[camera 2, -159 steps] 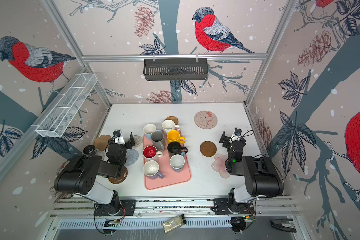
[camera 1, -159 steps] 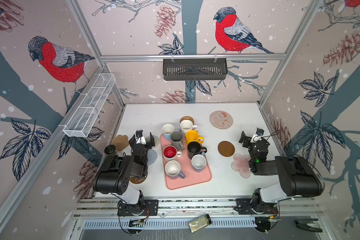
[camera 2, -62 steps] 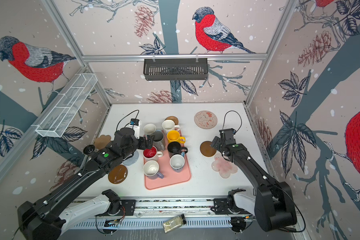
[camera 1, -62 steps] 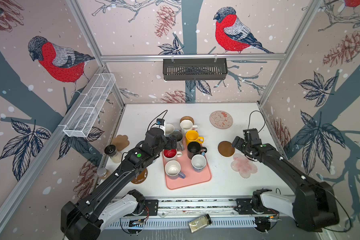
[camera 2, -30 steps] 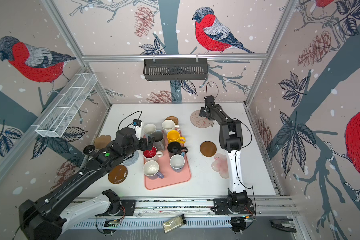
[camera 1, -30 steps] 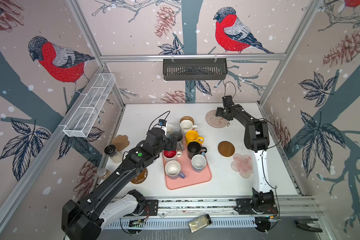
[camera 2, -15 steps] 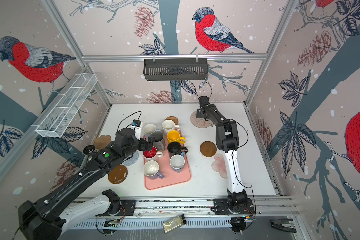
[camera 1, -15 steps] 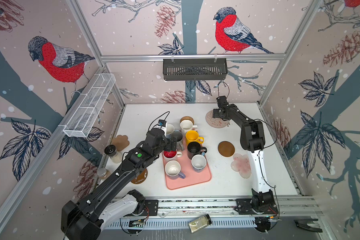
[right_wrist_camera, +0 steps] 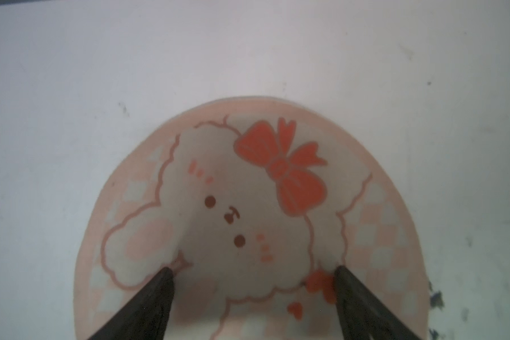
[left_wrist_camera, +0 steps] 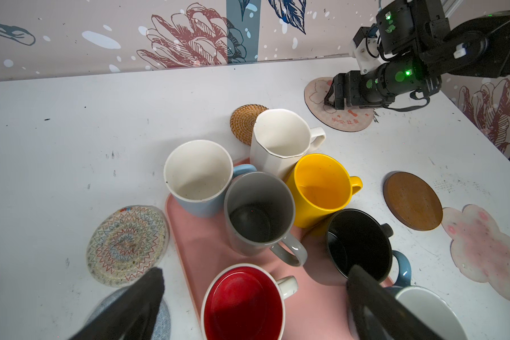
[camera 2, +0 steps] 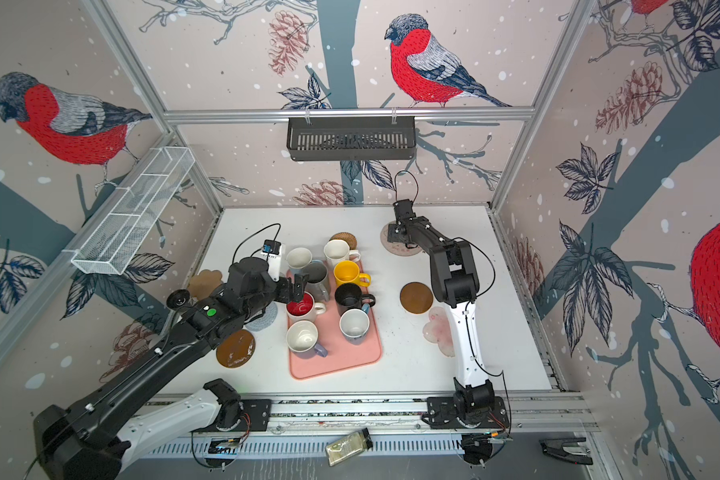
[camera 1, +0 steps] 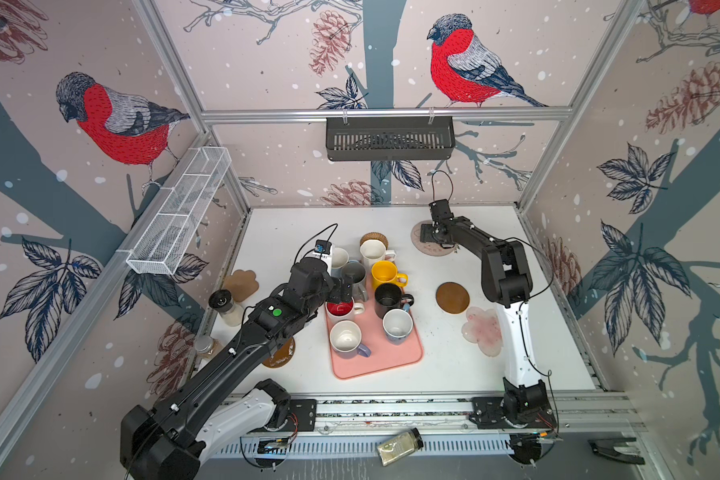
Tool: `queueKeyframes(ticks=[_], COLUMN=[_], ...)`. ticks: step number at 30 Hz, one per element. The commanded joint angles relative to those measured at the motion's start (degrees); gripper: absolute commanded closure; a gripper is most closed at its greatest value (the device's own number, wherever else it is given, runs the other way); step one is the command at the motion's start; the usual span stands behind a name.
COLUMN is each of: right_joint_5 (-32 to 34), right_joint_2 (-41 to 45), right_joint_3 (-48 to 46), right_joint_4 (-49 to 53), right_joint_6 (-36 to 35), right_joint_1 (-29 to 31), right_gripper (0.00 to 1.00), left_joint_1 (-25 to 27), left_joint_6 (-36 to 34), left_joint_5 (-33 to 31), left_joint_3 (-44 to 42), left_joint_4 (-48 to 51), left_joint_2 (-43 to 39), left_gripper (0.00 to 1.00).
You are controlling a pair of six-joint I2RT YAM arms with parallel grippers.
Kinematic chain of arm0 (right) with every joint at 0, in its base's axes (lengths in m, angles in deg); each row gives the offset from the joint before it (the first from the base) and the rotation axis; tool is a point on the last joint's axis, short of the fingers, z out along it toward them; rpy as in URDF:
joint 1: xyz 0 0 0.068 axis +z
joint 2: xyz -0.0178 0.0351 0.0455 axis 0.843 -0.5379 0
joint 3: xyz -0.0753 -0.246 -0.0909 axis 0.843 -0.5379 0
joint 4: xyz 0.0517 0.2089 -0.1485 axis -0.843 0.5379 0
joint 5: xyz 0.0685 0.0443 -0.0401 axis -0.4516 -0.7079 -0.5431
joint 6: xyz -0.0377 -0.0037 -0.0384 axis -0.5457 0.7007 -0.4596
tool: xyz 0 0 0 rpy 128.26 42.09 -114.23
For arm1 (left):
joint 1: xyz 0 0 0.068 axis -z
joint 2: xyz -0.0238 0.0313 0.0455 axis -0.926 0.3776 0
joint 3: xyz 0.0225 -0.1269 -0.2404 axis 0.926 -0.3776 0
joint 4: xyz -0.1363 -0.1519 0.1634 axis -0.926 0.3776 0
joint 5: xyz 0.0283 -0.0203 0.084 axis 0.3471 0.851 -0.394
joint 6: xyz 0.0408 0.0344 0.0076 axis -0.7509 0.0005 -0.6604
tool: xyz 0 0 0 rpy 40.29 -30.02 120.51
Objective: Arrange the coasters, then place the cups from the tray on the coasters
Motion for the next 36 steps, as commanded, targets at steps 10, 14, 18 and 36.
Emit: queueKeyframes(ticks=[10, 14, 18, 36], right_joint_5=[-4.2, -3.0, -1.9, -1.0], right_joint_2=[7.0, 7.3, 12.3, 63.6], right_joint_3=[-14.0, -13.3, -12.2, -54.4], right_joint_4=[-0.1, 0.5, 2.1, 11.7], right_joint_6=[0.8, 1.8, 1.9, 23.1], right_joint_1=[4.3, 3.6, 2.7, 1.9], right_gripper=[0.17, 0.17, 0.17, 0.18], left_joint_1=[0.0, -0.1, 0.0, 4.2], left_joint_6=[0.4, 0.4, 0.0, 1.1], left_joint_5=[0.2, 0.4, 1.3, 5.0], left_joint_3=[-0.2, 0.0, 0.4, 2.6], left_joint_4=[-1.5, -1.7, -1.9, -0.4], left_joint_2=[-0.8, -0.7, -0.3, 2.1], left_gripper=[0.03, 0.03, 0.03, 0.04])
